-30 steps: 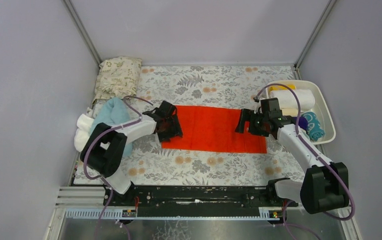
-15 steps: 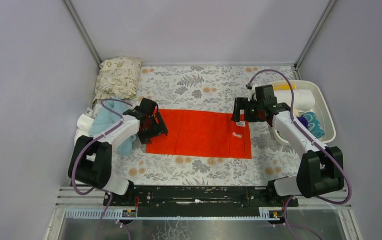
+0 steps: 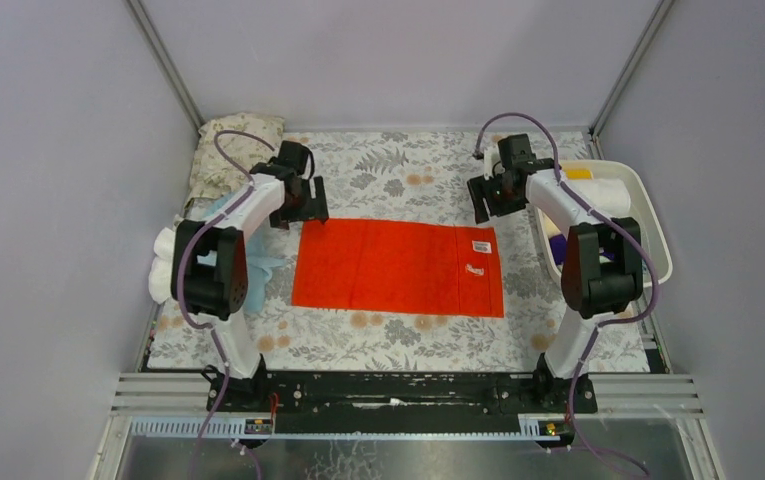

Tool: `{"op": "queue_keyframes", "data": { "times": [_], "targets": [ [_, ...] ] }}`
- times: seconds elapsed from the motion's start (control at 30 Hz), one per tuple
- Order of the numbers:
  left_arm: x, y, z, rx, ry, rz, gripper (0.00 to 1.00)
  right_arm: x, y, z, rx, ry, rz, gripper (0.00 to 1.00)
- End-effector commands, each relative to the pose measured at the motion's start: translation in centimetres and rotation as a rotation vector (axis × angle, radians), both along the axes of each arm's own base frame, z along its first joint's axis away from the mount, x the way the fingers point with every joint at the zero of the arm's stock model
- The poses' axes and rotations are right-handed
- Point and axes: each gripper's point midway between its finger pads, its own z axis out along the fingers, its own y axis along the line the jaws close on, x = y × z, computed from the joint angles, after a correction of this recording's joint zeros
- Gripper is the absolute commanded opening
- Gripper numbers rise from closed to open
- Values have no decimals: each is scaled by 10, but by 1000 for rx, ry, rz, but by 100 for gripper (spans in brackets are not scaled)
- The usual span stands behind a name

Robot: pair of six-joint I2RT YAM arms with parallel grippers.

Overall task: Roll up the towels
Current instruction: Fold the towel at the center of the board.

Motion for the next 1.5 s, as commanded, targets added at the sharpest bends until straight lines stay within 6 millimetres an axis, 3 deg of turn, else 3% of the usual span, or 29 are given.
{"op": "queue_keyframes", "data": {
  "times": [0.0, 0.17, 0.33, 0.73, 0.97, 1.27, 1.47],
  "targets": [
    [7, 29, -13, 147, 88, -58, 85, 3, -23, -14, -129, 78, 67, 70],
    [21, 28, -26, 158, 126, -82, 82, 9, -33, -32, -174, 100, 88, 64],
    [18, 29, -37, 165, 172, -92, 81, 9, -33, -54, -181, 170, 116, 54],
    [21, 24, -35, 133, 173, -93, 80, 16, -26, -82, -155, 212, 141, 48],
    [23, 27, -40, 152, 193, -90, 79, 14, -27, -92, -161, 228, 154, 47],
    [24, 27, -40, 134, 191, -87, 79, 26, -14, -71, -98, 164, 182, 46],
    [26, 28, -42, 120, 193, -84, 79, 23, -16, -85, -109, 202, 193, 42]
  ]
}}
